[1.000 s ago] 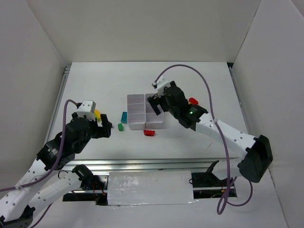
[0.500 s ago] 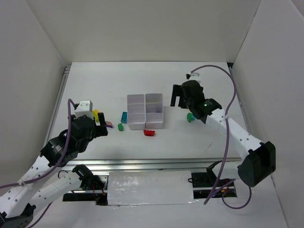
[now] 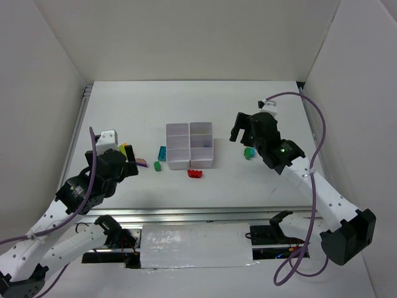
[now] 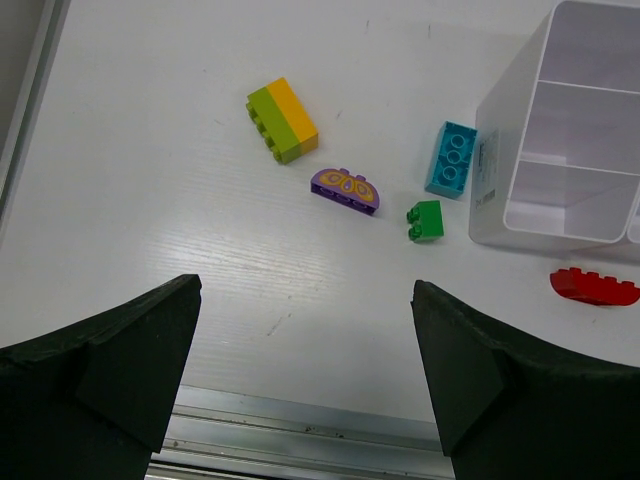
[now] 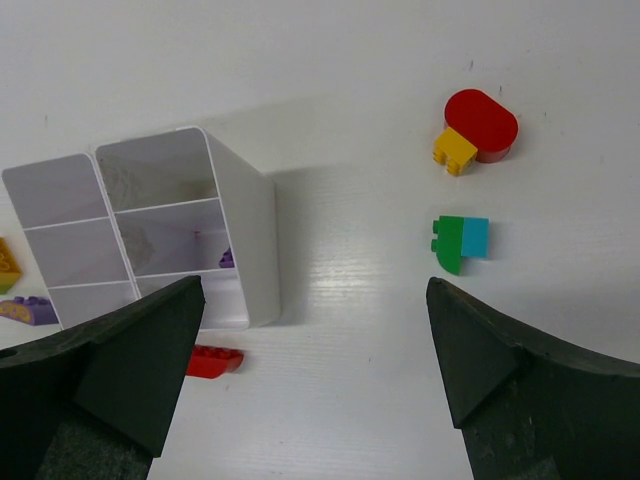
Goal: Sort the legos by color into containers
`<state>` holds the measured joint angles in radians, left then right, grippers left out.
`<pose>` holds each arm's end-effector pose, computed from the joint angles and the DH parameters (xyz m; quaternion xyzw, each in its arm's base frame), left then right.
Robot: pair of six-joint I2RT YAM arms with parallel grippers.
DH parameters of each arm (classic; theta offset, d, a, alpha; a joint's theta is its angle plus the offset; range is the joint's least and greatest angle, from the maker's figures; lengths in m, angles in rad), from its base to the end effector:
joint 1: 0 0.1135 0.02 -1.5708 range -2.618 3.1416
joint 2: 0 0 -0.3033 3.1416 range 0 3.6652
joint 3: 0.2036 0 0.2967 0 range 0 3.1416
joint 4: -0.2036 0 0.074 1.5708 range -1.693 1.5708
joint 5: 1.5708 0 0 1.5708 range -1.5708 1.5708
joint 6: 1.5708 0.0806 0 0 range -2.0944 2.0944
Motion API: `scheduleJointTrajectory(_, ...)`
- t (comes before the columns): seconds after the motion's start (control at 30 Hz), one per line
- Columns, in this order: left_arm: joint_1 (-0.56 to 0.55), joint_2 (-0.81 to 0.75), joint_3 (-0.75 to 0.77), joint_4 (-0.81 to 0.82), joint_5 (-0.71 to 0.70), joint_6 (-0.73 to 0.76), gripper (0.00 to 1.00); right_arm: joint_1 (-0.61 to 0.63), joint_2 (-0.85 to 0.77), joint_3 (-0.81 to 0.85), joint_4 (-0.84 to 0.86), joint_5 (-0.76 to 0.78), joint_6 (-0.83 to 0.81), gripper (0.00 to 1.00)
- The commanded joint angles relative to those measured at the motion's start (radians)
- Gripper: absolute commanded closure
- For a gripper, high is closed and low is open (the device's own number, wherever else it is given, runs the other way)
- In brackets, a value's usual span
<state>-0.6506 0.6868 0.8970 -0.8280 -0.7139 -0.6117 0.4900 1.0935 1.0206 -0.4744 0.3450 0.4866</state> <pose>0.1649 -0.0592 0.3470 -0.1440 0.8356 -0.0029 0.5302 0.2800 0.1185 0.3436 0.0826 0.8591 0.0942 0.4963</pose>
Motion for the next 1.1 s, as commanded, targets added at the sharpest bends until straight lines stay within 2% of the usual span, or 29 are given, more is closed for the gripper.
scheduleJointTrajectory(0.0,0.020,-0.004,0.037,0.010,-0.032,-0.023,0.01,-0.007,-0.043,-0.008,-0.006,0.020,0.023,0.00)
scheduleJointTrajectory(0.33,0.117,0.016,0.022,0.070,0.045,0.035,0.00,-0.010,-0.199,-0.039,-0.059,0.014,0.041,0.00)
scheduleJointTrajectory(0.57,0.189,0.031,0.011,0.107,0.071,0.059,0.00,-0.025,-0.181,-0.051,-0.089,-0.009,0.063,0.00)
scheduleJointTrajectory(0.63,0.221,0.045,0.003,0.144,0.111,0.092,0.01,-0.036,-0.167,-0.028,-0.079,-0.030,0.058,0.00)
scheduleJointTrajectory(0.77,0.365,0.095,0.010,0.171,0.220,0.121,0.00,-0.037,-0.129,0.009,-0.050,-0.164,0.070,0.00)
scheduleJointTrajectory(0.87,0.433,0.131,0.016,0.208,0.295,0.109,0.01,-0.039,-0.071,0.001,0.005,-0.184,0.086,0.00)
scheduleJointTrajectory(1.0,0.434,0.258,0.127,0.207,0.309,0.109,0.01,-0.039,0.083,0.091,-0.015,-0.225,0.099,0.00)
scheduleJointTrajectory(1.07,0.434,0.321,0.187,0.143,0.274,0.081,0.00,-0.039,0.114,0.111,-0.055,-0.232,0.133,0.00)
